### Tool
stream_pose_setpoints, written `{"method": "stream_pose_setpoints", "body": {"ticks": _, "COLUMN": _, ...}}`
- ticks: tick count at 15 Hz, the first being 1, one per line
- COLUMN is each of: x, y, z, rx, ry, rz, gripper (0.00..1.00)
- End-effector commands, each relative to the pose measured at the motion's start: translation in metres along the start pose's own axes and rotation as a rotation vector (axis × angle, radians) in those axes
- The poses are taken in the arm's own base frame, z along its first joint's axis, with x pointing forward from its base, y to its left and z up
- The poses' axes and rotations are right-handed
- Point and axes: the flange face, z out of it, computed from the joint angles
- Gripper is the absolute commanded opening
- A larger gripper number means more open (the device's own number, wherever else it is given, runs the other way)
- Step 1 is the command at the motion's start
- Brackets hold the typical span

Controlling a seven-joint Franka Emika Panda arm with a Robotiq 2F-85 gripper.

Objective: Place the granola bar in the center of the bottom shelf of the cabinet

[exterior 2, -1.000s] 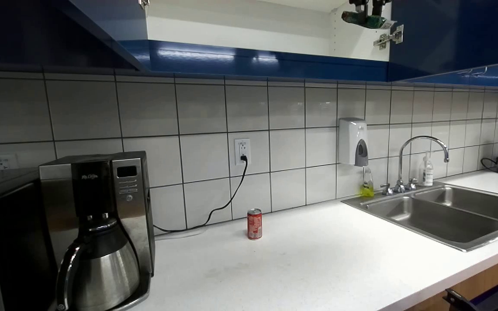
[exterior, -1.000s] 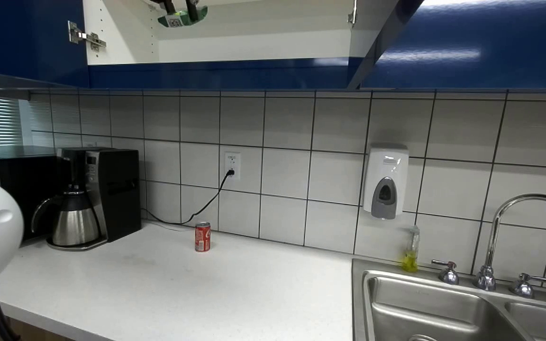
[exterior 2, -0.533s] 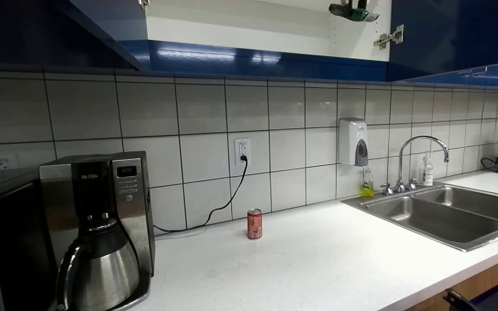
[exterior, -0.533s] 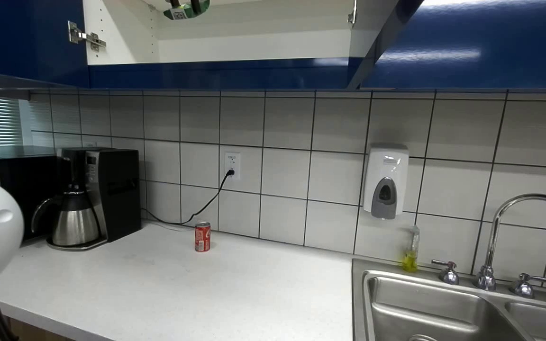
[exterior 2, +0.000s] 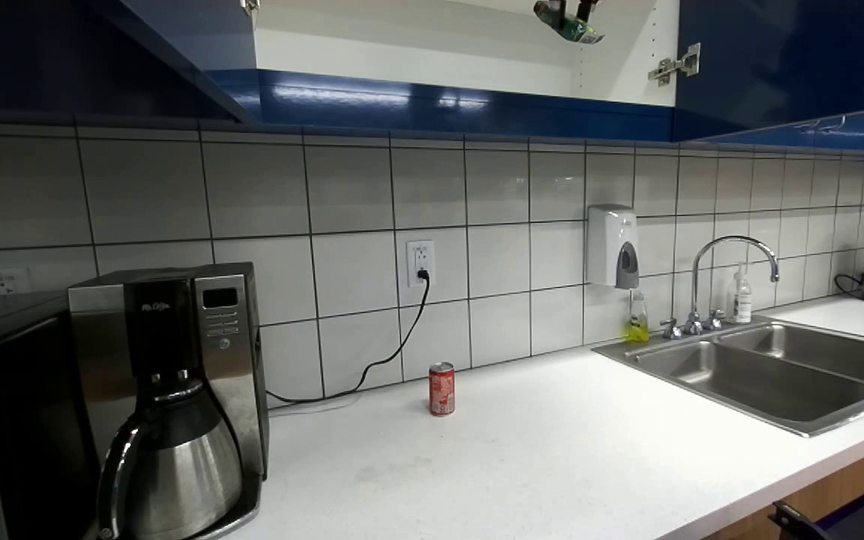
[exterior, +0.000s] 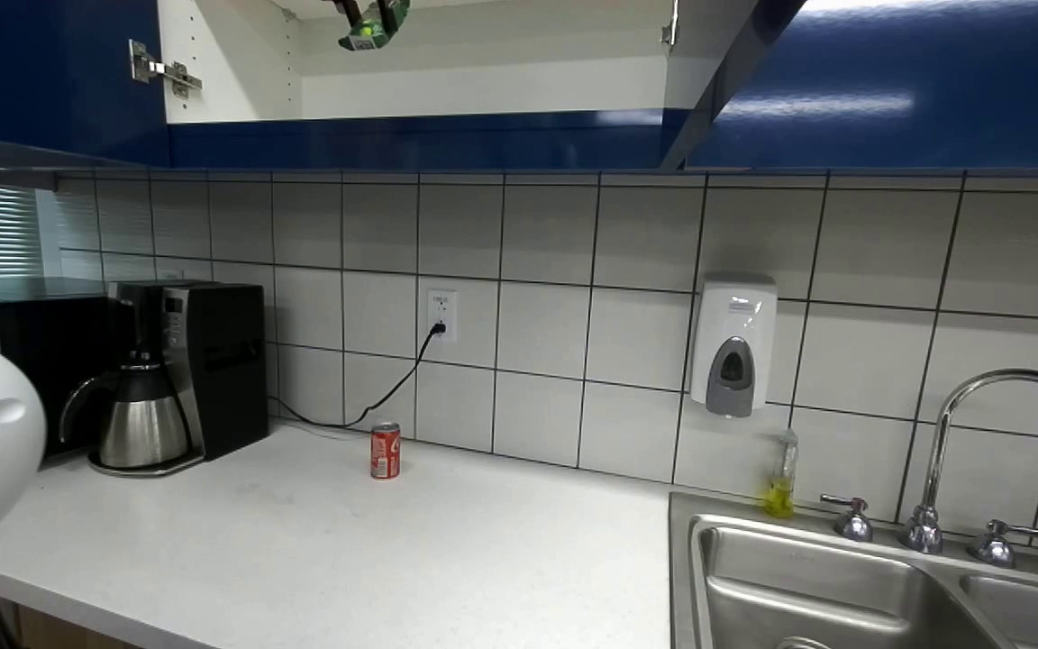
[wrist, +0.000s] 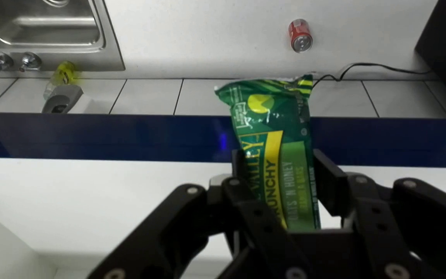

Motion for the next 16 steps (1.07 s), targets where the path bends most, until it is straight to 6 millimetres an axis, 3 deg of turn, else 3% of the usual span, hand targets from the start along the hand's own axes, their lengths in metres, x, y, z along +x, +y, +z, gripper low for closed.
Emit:
{"method": "stream_pose_setpoints", "body": {"ticks": 1, "x": 0.018, "y": -0.007, "z": 0.001, "rx": 0.017, "ry": 0.063, "rz": 0.028, "gripper": 0.18}}
{"method": "stream_pose_setpoints", "body": {"ticks": 16, "x": 0.062, "y": -0.029, "z": 0.043, "rx": 0.026, "ry": 0.114, "rz": 0.047, "gripper": 0.18}}
